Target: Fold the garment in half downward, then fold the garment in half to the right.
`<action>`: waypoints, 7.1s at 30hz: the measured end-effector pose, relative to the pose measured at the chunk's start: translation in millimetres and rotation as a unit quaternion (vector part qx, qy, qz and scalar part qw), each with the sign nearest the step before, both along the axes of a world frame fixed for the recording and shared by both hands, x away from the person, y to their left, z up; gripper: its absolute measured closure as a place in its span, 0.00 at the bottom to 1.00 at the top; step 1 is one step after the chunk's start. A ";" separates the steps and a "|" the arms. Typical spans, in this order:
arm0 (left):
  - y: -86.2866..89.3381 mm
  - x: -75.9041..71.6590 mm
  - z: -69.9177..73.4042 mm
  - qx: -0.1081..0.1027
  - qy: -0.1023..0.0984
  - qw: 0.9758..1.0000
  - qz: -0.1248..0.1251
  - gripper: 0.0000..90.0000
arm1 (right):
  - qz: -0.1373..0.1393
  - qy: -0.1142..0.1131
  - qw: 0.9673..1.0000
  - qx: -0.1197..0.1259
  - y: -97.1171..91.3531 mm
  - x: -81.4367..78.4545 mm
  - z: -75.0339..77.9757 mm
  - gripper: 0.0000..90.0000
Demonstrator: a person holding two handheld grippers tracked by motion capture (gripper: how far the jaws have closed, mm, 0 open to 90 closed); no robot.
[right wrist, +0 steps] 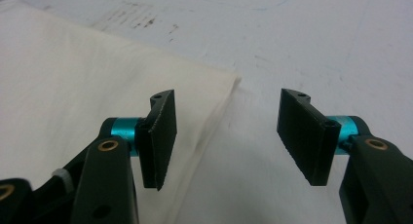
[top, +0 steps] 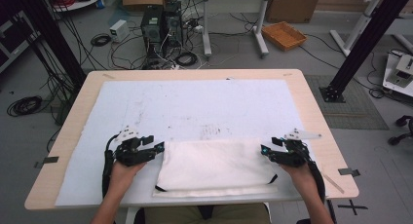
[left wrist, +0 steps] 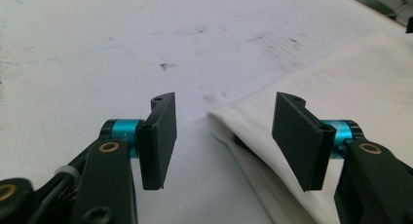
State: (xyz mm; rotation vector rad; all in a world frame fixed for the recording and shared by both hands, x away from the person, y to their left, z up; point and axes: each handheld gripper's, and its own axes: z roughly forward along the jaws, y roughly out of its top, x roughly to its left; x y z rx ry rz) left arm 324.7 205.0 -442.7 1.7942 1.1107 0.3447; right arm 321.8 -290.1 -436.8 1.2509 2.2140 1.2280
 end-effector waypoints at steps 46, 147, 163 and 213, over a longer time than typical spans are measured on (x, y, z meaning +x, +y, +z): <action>-23.2 55.7 4.7 -0.040 -0.023 0.998 0.051 0.75 | -0.062 -0.044 0.997 -0.014 17.3 78.7 0.1 0.85; -3.3 -60.8 6.9 -0.020 -0.110 0.993 0.046 0.35 | -0.021 0.031 0.996 -0.080 -8.6 -39.7 -7.5 0.96; -6.0 -46.3 17.0 -0.034 -0.145 0.989 0.008 0.22 | -0.057 -0.066 0.996 -0.012 -36.6 -14.5 4.8 0.23; -32.6 -47.4 -1.6 0.059 0.009 0.998 0.036 0.37 | -0.016 -0.109 0.994 0.005 -24.3 -15.8 14.9 0.20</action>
